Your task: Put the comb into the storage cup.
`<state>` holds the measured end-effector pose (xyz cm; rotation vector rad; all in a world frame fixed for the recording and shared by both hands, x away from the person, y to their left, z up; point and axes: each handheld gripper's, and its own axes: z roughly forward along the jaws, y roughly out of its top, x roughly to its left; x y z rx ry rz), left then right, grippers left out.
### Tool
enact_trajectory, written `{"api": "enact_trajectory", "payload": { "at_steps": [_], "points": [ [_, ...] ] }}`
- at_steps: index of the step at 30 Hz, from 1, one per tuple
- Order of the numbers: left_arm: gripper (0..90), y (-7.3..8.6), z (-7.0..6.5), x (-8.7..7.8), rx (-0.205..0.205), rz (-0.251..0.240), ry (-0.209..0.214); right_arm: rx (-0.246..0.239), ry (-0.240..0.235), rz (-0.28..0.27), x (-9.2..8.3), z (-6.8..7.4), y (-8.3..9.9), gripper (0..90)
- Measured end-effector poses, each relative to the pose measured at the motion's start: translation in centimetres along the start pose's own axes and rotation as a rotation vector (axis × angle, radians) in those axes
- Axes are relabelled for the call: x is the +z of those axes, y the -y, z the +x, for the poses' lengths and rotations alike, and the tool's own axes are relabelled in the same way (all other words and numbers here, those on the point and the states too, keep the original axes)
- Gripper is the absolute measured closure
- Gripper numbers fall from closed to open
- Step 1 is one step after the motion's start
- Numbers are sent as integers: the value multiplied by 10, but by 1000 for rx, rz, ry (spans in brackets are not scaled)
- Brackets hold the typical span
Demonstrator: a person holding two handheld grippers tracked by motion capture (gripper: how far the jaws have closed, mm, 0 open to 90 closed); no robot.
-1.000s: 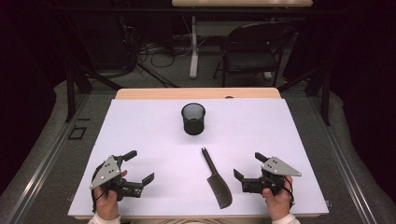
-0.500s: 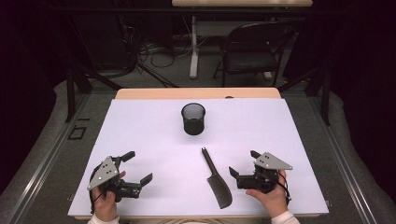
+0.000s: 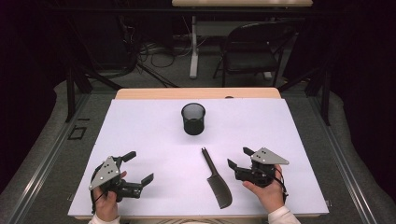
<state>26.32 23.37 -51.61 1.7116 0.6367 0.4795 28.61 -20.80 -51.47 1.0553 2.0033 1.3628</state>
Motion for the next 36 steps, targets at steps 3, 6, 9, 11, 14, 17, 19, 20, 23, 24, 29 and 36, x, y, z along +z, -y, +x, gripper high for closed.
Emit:
{"api": "enact_trajectory", "payload": {
  "at_steps": [3, 6, 9, 11, 14, 17, 19, 20, 23, 24, 29, 36],
  "points": [
    [5, 0, 0, 0, -1, -1, -1, 6, -3, 2, 2, 0, -2, 283],
    [5, 0, 0, 0, 0, -1, -2, 5, -3, 7, 4, 0, -3, 285],
    [5, 0, 0, 0, -1, -3, 0, 1, -6, 16, 6, 2, -6, 286],
    [5, 0, 0, 0, -1, -2, 2, -8, -9, 14, 9, 4, -9, 307],
    [5, 0, 0, 0, -1, -2, 2, -20, -16, 14, 13, 8, -12, 330],
    [5, 0, 0, 0, -1, -3, 0, -26, -28, 31, 20, 11, -16, 355],
    [5, 0, 0, 0, -1, -2, -1, -23, -30, 34, 22, 12, -17, 372],
    [5, 0, 0, 0, -1, -2, 0, -18, -34, 36, 24, 12, -18, 386],
    [5, 0, 0, 0, -2, -3, 0, -7, -42, 44, 28, 13, -21, 420],
    [5, 0, 0, 0, -2, -3, -1, -5, -50, 46, 31, 13, -22, 420],
    [5, 0, 0, -1, -2, 0, -4, -7, -54, 55, 39, 16, -24, 427],
    [5, 0, 0, -1, -3, -1, -9, 9, -71, 73, 45, 16, -24, 486]
  ]
}}
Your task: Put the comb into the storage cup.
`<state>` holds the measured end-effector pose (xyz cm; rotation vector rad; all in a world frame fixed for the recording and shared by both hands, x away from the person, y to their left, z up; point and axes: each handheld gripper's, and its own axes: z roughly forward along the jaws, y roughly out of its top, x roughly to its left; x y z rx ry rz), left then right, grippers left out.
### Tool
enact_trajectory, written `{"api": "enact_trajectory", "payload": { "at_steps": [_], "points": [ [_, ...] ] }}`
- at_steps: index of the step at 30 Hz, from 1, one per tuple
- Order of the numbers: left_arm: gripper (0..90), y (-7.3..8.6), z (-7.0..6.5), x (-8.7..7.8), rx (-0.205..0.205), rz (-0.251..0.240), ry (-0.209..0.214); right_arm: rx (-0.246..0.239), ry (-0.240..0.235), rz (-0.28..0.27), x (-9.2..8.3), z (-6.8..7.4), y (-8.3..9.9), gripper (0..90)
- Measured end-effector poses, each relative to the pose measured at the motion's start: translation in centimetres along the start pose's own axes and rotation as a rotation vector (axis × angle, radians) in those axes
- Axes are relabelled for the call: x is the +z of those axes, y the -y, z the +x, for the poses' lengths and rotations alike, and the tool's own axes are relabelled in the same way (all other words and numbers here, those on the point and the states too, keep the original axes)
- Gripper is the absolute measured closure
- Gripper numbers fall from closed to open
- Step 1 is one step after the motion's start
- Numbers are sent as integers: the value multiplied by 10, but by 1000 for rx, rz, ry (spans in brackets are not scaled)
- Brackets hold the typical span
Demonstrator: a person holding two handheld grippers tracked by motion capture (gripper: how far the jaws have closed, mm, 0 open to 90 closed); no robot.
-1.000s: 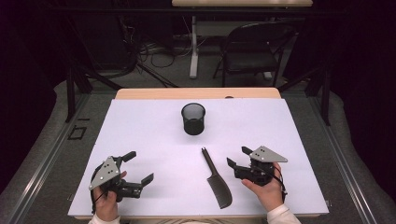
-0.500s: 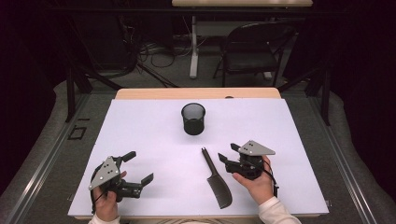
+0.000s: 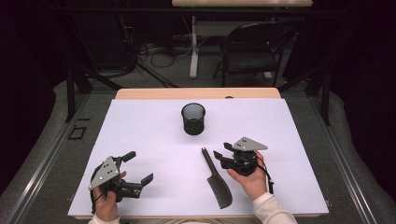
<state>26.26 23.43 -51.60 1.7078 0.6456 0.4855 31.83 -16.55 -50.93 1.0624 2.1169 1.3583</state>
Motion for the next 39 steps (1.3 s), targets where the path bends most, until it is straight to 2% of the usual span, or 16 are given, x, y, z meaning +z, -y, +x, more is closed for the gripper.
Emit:
{"api": "enact_trajectory", "payload": {
  "at_steps": [2, 3, 5, 9, 17, 21, 24, 39],
  "points": [
    [5, 0, 0, 0, 0, 0, 0, 7, 0, 13, 3, -1, 0, 515],
    [5, 0, 0, 0, 0, 0, 0, 17, -12, 26, 6, -1, 0, 558],
    [5, 0, 0, 0, 0, 0, 0, 21, -16, 28, 7, -1, 1, 569],
    [5, 0, 0, 0, 0, 1, 1, 12, -40, 38, 15, 1, 2, 677],
    [5, 0, 0, 0, -1, 0, 4, -14, -46, 59, 27, 5, 4, 757],
    [5, 0, 1, 0, -1, -2, 6, -5, -54, 82, 35, 7, 5, 867],
    [5, 0, 1, 0, 0, -1, 6, 6, -68, 87, 38, 8, 5, 900],
    [5, 0, 2, -1, 2, 1, 5, -22, -98, 158, 54, 18, 12, 900]
  ]
}}
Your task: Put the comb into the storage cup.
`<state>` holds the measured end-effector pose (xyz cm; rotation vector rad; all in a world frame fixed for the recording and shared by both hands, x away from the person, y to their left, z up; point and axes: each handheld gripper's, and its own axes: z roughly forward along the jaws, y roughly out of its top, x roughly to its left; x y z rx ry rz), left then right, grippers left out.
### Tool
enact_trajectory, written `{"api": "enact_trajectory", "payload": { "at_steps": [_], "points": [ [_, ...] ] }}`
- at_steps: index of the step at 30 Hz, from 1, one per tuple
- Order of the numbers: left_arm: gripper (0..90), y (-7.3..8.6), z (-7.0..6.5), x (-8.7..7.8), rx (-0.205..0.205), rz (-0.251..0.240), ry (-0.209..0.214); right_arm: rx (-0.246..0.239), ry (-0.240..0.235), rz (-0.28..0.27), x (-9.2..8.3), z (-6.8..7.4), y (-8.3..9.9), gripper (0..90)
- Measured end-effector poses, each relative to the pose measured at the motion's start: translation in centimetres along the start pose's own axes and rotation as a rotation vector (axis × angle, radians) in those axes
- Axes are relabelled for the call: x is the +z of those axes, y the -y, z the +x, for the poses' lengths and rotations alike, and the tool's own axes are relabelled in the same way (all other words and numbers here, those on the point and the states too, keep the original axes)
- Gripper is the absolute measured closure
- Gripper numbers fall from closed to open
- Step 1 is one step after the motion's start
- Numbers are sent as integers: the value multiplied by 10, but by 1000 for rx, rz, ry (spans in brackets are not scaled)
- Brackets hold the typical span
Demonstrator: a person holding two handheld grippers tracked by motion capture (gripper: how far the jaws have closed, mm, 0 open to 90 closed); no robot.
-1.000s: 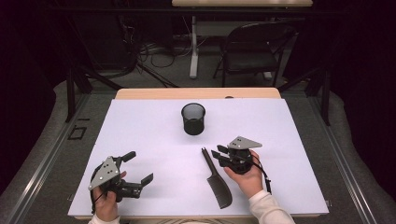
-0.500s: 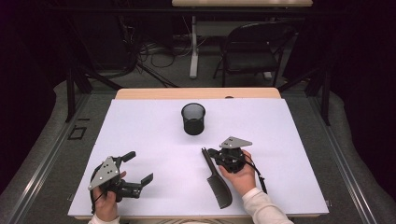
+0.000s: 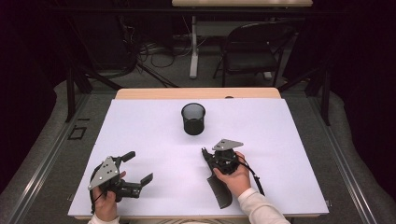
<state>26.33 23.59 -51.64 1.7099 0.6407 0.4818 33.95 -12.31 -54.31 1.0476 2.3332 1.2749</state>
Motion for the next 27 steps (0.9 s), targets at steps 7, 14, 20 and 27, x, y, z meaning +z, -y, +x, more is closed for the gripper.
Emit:
{"api": "enact_trajectory", "payload": {
  "at_steps": [7, 14, 20, 27],
  "points": [
    [5, 0, 1, 0, -2, 1, -2, -10, -4, 20, 6, 1, 2, 900],
    [5, 0, 1, 0, -3, 4, -4, -5, 0, 18, 13, -1, -2, 900],
    [5, 0, 1, 0, -3, 5, -4, -22, 7, 31, 22, 0, -6, 900],
    [5, 0, 1, 0, -4, 4, -6, -28, 25, 62, 28, -1, -6, 900]
  ]
}}
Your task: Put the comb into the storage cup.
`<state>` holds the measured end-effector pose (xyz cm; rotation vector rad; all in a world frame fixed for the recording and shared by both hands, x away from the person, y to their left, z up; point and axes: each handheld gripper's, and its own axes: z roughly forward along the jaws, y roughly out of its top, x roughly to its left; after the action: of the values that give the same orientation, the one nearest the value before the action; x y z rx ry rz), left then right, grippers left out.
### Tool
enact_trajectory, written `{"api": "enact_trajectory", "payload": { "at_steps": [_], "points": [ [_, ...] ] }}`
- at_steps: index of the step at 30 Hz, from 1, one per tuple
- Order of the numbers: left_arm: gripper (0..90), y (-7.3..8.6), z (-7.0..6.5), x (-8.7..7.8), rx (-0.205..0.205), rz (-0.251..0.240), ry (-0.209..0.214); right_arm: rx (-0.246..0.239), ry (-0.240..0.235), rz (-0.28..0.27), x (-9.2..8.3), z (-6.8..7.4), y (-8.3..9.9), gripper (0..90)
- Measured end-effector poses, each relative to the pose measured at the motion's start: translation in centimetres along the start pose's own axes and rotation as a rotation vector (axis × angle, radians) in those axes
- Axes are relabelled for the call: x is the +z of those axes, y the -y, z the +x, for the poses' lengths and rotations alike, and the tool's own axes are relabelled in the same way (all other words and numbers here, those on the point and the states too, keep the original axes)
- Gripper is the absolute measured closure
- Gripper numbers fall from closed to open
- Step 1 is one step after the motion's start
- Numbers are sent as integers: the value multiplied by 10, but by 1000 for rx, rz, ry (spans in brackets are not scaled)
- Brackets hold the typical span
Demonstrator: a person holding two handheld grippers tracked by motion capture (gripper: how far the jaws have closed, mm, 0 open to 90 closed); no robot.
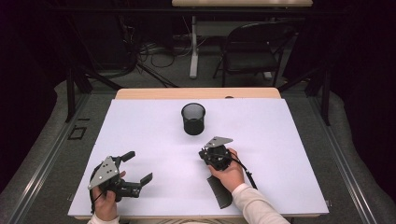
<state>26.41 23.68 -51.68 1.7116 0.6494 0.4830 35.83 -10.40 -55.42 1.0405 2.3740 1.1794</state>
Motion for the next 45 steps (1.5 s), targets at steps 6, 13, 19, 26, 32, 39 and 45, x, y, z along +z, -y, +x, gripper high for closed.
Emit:
{"api": "enact_trajectory", "payload": {
  "at_steps": [6, 13, 19, 26, 32, 39, 45],
  "points": [
    [5, 0, 0, 0, 1, 2, 0, -2, 10, 21, 1, -5, 2, 900],
    [5, 0, 0, 0, 0, 2, 0, 7, 31, 32, 0, -10, 3, 900],
    [5, 0, 0, 0, 0, 2, 1, 19, 46, 42, -2, -14, 4, 900],
    [5, 0, 0, 0, 0, 2, 0, 33, 58, 45, -4, -20, 6, 900],
    [5, 0, 0, 0, -1, 2, 1, 51, 67, 47, -8, -25, 8, 900],
    [5, 0, 0, 0, -1, -3, 3, 66, 79, 55, -12, -29, 11, 900],
    [5, 0, 0, 0, 0, -2, 1, 77, 84, 58, -16, -33, 14, 900]
  ]
}}
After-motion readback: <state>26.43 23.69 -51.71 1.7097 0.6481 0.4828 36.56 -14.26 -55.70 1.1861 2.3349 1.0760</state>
